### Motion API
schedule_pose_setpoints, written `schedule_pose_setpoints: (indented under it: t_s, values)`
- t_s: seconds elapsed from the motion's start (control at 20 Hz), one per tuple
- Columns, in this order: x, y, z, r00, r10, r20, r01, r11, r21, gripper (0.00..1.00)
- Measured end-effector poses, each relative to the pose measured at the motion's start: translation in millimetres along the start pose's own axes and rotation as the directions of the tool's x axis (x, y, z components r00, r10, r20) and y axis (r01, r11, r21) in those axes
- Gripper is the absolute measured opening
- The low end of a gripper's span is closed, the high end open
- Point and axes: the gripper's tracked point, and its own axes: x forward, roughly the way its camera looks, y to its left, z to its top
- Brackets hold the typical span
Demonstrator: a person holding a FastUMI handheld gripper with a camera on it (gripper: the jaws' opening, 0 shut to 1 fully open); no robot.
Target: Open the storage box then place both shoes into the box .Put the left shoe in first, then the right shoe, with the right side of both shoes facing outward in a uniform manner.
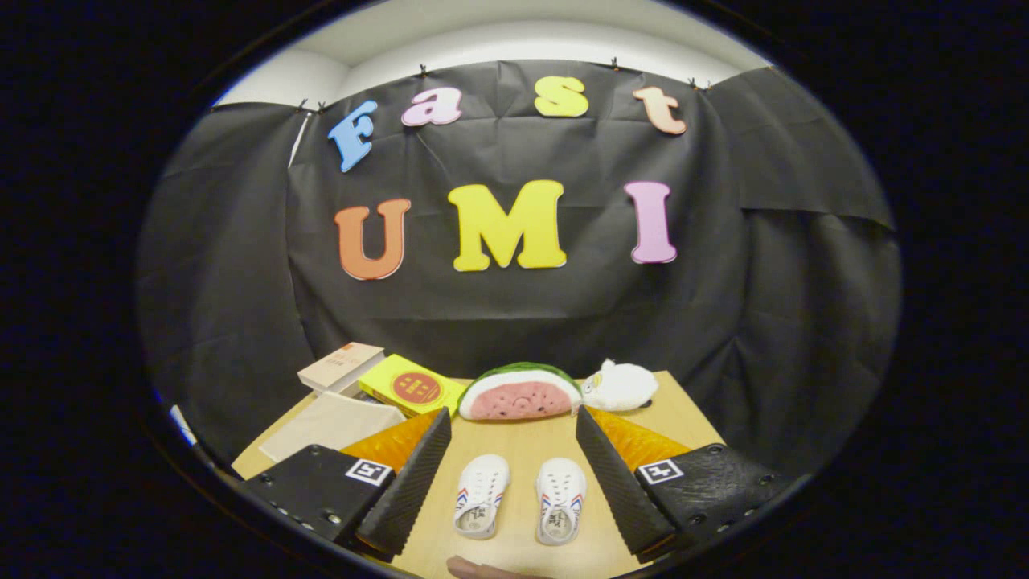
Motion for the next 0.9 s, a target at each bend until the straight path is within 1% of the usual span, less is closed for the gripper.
schedule_pose_setpoints:
  t_s: [0.15,0.25,0.35,0.45,0.55,0.6,0.65,0.7,0.75,0.9]
  values:
    - [38.7,16.6,-24.1,0.99,0.094,-0.107,-0.091,0.995,0.033,0.96]
    - [64.2,34.8,-44.0,0.963,0.185,-0.195,-0.172,0.982,0.082,0.96]
    - [86.7,56.0,-63.1,0.919,0.286,-0.273,-0.255,0.956,0.144,0.96]
    - [110.3,73.1,-79.1,0.864,0.378,-0.334,-0.314,0.921,0.231,0.96]
    - [128.1,89.9,-96.5,0.804,0.451,-0.386,-0.342,0.883,0.321,0.96]
    - [139.3,99.0,-107.6,0.771,0.49,-0.407,-0.352,0.86,0.369,0.96]
    - [146.2,110.8,-112.9,0.728,0.546,-0.415,-0.375,0.824,0.425,0.96]
    - [149.3,121.3,-118.6,0.681,0.603,-0.415,-0.395,0.78,0.485,0.95]
    - [151.2,131.7,-121.3,0.629,0.666,-0.402,-0.425,0.727,0.539,0.96]
    - [163.4,162.2,-130.2,0.499,0.792,-0.352,-0.475,0.59,0.653,0.95]
